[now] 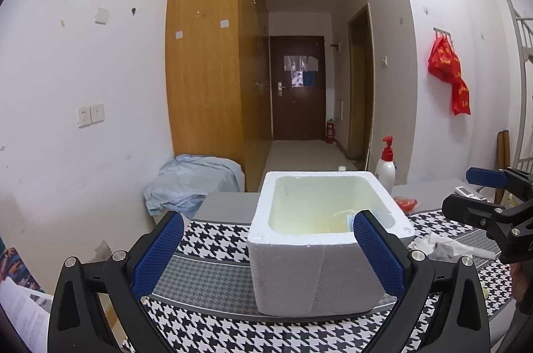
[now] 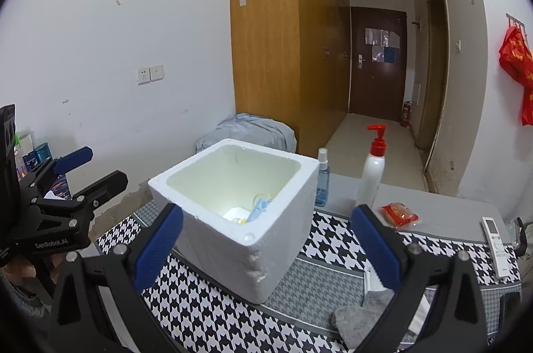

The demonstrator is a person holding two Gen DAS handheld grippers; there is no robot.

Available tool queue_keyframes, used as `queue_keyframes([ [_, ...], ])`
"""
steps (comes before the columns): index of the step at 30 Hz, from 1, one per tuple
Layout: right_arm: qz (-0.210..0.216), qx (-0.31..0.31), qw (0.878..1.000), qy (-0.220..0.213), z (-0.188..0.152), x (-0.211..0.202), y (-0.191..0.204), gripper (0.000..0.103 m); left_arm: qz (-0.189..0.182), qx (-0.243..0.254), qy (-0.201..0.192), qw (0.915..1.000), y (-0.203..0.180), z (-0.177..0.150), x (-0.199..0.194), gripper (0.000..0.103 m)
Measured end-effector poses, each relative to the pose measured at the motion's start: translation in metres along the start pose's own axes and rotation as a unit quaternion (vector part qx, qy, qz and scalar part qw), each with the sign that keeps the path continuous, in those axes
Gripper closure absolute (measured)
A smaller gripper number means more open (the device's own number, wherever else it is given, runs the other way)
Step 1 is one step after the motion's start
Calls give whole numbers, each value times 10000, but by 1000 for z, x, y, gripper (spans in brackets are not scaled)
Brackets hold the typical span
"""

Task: Organize soft objects

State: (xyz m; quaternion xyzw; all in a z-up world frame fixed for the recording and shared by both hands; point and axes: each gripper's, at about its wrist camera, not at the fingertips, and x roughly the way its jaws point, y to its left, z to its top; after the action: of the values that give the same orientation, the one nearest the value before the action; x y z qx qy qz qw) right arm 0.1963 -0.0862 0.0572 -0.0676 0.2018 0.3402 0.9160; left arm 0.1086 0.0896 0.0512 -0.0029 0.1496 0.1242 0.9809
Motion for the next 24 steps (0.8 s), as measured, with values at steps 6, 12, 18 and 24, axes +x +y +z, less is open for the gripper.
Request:
queue_keyframes([
  [6, -29, -37, 10000, -42, -4, -7, -2, 1, -54, -17, -45, 10000, -7, -3, -2, 1],
  [12, -68, -66, 9999, -52, -11, -13, -3, 1, -93, 66, -111, 9999, -17, -7, -6, 1],
  [18, -106, 36, 9999, -71, -22, -22, -10, 1, -240, 42, -117, 9996, -24, -10, -8, 1],
  [24, -172, 127, 9998, -39, -32, -27, -16, 1, -385, 43, -132, 9992, -31, -15, -10, 1],
])
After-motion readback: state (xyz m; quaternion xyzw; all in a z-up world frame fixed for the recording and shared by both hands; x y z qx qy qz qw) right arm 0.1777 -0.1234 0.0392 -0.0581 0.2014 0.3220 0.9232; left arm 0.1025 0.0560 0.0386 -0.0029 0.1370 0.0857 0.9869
